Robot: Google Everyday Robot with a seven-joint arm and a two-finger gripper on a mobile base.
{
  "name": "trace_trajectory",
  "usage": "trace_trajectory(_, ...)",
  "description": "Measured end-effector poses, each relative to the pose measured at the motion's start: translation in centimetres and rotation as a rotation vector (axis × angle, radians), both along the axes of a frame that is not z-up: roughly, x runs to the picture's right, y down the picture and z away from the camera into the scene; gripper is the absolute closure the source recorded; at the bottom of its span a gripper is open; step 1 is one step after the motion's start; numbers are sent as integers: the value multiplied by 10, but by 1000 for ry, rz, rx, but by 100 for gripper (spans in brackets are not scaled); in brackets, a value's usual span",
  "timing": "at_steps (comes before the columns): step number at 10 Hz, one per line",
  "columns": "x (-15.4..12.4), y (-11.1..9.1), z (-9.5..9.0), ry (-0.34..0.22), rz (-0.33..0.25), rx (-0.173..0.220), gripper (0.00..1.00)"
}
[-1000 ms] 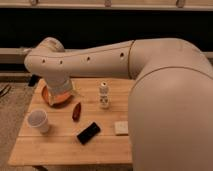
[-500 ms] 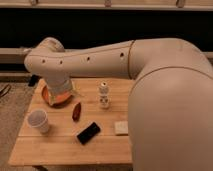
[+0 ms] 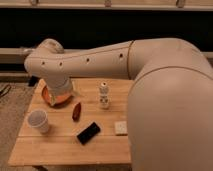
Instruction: Place the eraser on the white sponge
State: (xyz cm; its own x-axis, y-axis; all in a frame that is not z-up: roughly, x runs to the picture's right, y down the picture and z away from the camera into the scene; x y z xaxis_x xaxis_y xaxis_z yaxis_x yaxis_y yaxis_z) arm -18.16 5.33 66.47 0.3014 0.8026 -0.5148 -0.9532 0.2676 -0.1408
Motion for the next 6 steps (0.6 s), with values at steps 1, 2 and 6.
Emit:
trace_trajectory(1,4,12,8,24,-6,-9,20)
trace_trajectory(2,11,25,19,52,1,-20,20)
trace_trajectory(6,43,81,57,186,118,-104,20)
